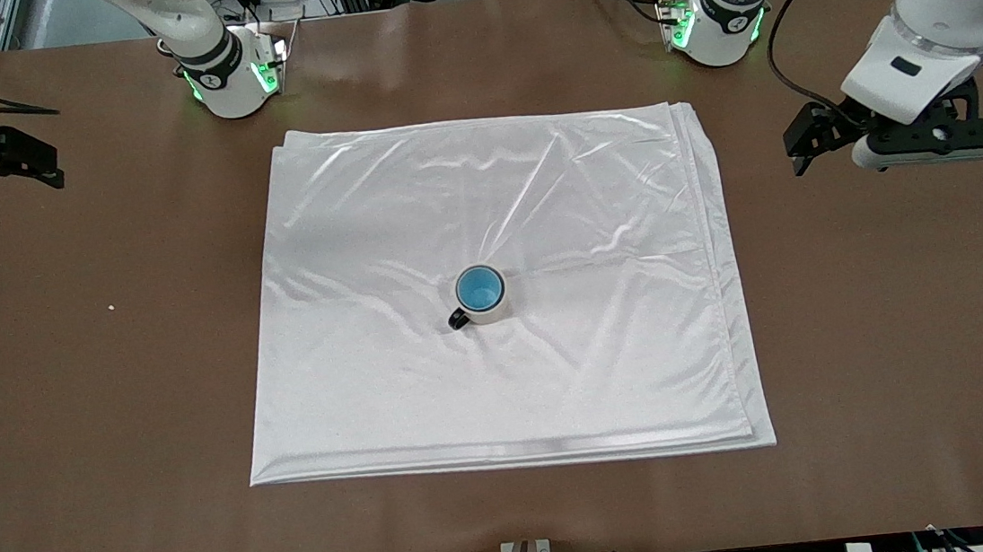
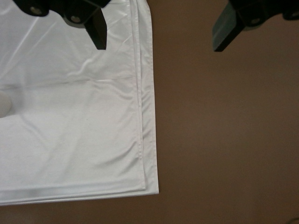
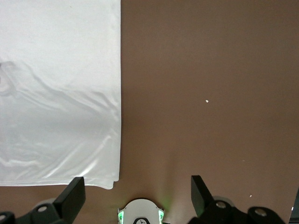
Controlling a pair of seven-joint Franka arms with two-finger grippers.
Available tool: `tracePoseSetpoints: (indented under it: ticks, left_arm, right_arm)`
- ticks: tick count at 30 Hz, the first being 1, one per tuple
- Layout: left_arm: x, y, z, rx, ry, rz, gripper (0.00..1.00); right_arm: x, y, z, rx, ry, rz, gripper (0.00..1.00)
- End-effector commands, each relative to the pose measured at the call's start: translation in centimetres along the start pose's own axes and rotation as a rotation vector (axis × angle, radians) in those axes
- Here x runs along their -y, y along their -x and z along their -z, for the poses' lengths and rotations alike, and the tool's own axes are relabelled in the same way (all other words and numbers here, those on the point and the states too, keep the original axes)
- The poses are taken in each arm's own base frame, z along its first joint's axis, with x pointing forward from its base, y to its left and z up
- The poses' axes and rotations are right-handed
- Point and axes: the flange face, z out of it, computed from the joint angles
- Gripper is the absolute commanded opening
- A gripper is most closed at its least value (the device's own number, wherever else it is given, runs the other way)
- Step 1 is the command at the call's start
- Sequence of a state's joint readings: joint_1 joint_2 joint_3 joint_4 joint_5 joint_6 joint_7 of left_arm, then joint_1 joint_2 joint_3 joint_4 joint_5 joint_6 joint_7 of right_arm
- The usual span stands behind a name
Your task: Place blue cup into white mug on cloth
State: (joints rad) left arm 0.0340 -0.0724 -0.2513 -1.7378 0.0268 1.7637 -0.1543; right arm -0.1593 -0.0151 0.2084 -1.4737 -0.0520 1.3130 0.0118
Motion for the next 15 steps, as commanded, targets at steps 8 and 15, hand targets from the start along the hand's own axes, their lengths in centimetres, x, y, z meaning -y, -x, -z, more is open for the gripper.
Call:
tracePoseSetpoints:
  ticks: [8,15]
  left_arm:
    - [4.1,0.9,1.3,-0.018,0.127,0.087,1.00]
    - [4.5,0.9,1.4,-0.023,0.114,0.077,1.00]
  right_arm:
    - [-1.3,0.0,0.9,-0.016,-0.029,-0.019,1.00]
    - [-1.8,-0.8,1.5,-0.088,-0.067,-0.042,1.00]
